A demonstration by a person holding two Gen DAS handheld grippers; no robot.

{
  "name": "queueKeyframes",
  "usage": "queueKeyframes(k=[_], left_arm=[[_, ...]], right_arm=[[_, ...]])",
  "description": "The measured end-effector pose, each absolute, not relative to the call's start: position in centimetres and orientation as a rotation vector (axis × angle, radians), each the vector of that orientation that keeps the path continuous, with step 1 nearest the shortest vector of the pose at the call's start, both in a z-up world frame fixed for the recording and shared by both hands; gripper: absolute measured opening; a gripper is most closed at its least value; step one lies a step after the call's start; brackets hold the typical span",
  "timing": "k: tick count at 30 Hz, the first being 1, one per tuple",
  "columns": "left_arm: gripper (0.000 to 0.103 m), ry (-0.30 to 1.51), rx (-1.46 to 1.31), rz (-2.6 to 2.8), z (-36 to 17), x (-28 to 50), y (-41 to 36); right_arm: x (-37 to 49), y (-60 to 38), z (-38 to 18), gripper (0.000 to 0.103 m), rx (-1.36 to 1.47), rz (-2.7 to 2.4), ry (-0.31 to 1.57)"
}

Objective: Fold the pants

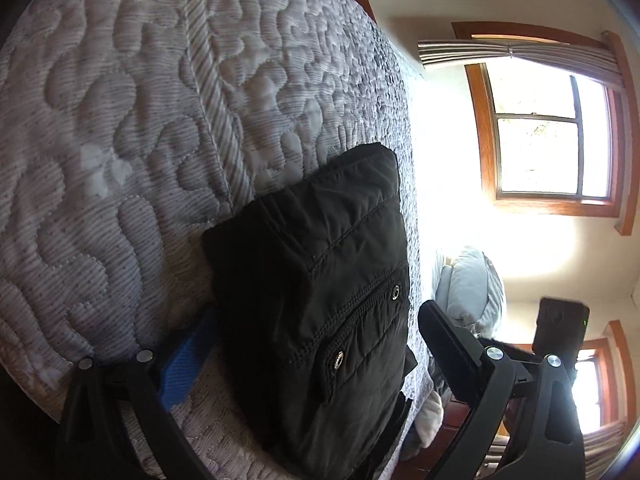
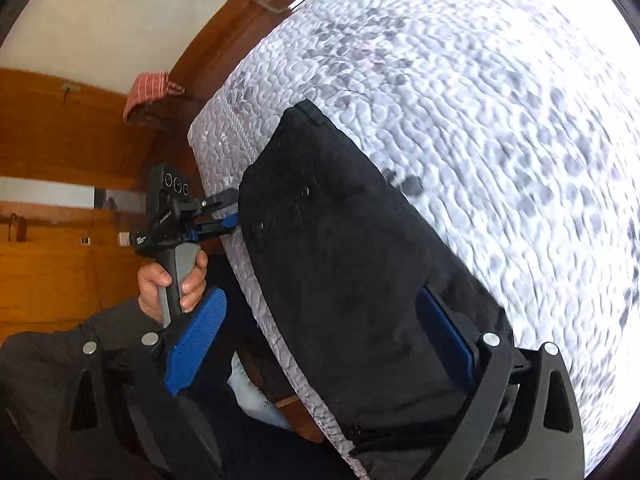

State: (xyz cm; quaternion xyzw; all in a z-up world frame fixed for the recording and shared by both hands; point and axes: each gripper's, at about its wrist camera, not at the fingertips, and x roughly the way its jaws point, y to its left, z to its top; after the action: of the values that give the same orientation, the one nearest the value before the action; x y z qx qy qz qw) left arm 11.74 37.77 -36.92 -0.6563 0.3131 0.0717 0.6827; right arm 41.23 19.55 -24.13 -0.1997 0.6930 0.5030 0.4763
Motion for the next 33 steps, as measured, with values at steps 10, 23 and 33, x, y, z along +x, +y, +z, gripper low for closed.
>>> queueKeyframes(k=[10, 23, 33], left_arm=[[0.097, 0.68, -1.584, 0.146, -38.8, 10.2, 40.0], [0.037, 0.774, -1.568, 0.255, -38.9, 9.4, 39.4], [0.031, 0.722, -1.329, 0.19, -30.5, 10.2, 36.7]], right_arm=[[39.8, 36.2, -35.4, 0.095, -0.792, 1.406, 1.832], [37.2, 39.4, -38.0, 0.04, -0.954, 1.503, 1.874], [36.2, 35.0, -27.4, 0.029, -0.956, 1.479, 1.682]])
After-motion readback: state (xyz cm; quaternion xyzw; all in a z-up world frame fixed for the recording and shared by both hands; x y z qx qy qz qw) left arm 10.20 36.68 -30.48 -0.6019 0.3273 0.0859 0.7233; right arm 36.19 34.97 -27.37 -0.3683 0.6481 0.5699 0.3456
